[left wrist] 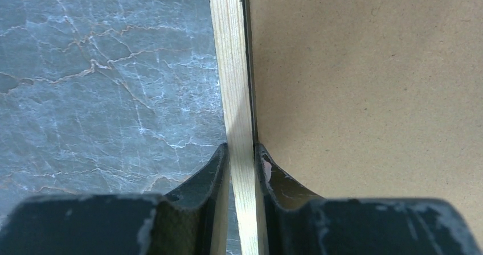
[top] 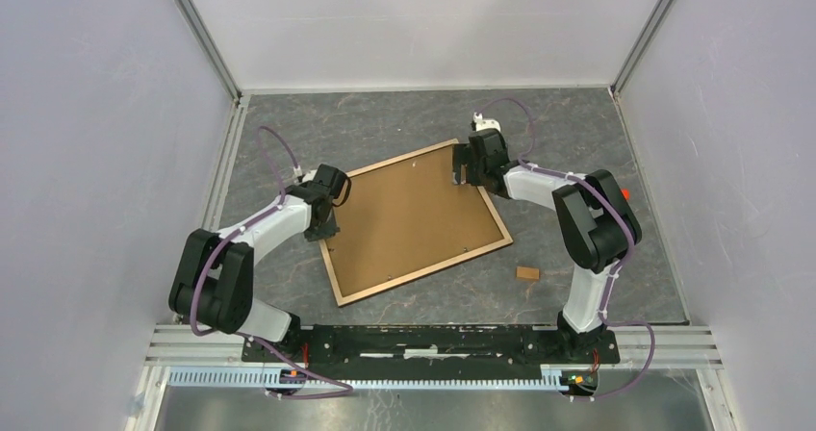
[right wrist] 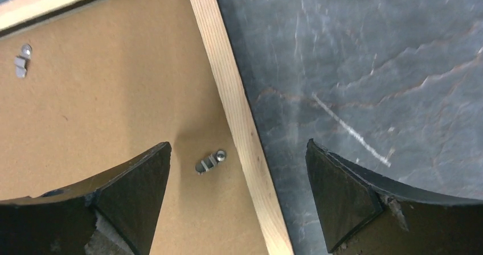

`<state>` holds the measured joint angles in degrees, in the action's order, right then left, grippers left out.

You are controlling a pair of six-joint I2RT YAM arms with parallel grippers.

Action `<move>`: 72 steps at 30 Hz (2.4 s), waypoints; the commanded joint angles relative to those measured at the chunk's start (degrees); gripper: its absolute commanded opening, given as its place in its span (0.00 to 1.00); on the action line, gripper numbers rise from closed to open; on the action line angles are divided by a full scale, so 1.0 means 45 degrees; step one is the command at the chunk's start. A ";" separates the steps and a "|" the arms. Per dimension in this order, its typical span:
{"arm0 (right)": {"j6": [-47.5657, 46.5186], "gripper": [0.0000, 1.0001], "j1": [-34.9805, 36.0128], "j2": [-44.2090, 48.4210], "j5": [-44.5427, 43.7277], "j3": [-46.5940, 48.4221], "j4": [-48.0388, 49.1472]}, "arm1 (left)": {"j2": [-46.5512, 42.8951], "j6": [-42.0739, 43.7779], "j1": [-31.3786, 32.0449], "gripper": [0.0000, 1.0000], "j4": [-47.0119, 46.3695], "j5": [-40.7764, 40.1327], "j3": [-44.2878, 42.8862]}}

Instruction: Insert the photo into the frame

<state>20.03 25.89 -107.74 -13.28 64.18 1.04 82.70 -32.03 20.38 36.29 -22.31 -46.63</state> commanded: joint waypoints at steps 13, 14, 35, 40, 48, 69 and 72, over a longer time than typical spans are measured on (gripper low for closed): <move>0.1509 0.80 0.0135 -0.0854 -0.1000 0.0558 -0.1205 | -0.0027 0.0425 0.0076 0.02 -0.0578 0.0015 -0.0243; 0.1519 0.76 0.0128 -0.0846 -0.0986 0.0589 -0.1270 | -0.0051 0.0419 0.0077 0.02 -0.0566 0.0015 -0.0243; 0.0744 0.49 0.0152 -0.0002 -0.0259 -0.0415 -0.1574 | 0.0142 0.0458 0.0078 0.02 -0.0456 -0.0317 -0.0463; 0.0202 0.37 0.0135 -0.0099 -0.0222 -0.0323 -0.1622 | 0.0087 0.0478 0.0069 0.02 -0.0451 -0.0355 -0.0381; -0.0644 0.24 0.0137 -0.0090 0.0524 -0.0345 -0.1360 | 0.0066 0.0477 0.0070 0.02 -0.0465 -0.0299 -0.0399; -0.0406 0.64 0.0145 0.1088 0.0767 -0.0659 0.0116 | -0.0032 0.0536 0.0083 0.02 -0.0483 -0.0124 -0.0360; -0.0178 0.67 0.0135 0.0586 0.0384 -0.0126 0.0034 | 0.0082 0.0517 0.0076 0.02 -0.0496 -0.0085 -0.0398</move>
<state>17.04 26.24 -104.99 -10.09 61.01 -1.23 84.01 -31.94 20.38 35.83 -22.31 -46.65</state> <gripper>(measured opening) 0.663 0.249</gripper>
